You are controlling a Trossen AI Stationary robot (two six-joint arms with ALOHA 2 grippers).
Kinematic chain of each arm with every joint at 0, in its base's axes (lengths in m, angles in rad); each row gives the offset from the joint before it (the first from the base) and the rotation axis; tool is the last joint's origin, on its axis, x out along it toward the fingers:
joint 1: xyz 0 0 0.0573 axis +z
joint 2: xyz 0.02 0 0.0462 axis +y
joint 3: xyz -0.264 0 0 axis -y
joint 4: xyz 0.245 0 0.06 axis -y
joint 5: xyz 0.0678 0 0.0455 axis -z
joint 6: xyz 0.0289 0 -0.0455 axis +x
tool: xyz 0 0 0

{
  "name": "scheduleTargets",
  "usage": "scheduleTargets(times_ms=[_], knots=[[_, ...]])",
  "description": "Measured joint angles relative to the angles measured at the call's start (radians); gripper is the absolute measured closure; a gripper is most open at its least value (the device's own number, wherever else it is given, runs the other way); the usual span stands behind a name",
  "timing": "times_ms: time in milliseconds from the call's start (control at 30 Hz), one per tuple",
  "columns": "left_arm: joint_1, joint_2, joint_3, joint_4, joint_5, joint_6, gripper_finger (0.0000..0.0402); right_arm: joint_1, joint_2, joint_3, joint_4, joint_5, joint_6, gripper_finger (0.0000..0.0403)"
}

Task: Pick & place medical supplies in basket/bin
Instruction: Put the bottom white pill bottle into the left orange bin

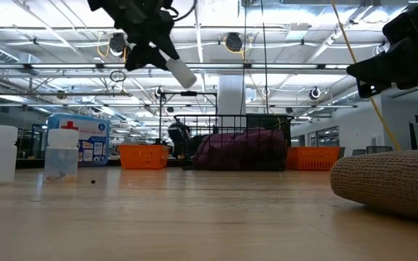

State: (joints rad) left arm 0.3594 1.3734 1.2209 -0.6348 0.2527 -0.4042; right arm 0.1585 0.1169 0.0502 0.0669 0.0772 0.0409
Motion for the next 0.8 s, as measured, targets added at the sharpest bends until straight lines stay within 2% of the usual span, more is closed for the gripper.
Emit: scheduleTargets(times_ms=[167,333,600,800], knots=[[0.138,-0.015,0.123,-0.135,-0.026,0.063,0.0259,0.000,0.005,0.000,0.012,0.000,0.000,0.0403],[0.217,0.029,0.298,-0.261,-0.041,0.137,0.0258,0.000,0.006,0.000,0.011,0.000,0.000,0.0403],[0.292,0.169,0.573,-0.478,-0.156,0.232,0.0257,0.000,0.006,0.000,0.012,0.000,0.000,0.0403],[0.356,0.293,0.659,-0.611,-0.211,0.310,0.0257,0.000,0.006,0.000,0.011,0.000,0.000,0.0403]])
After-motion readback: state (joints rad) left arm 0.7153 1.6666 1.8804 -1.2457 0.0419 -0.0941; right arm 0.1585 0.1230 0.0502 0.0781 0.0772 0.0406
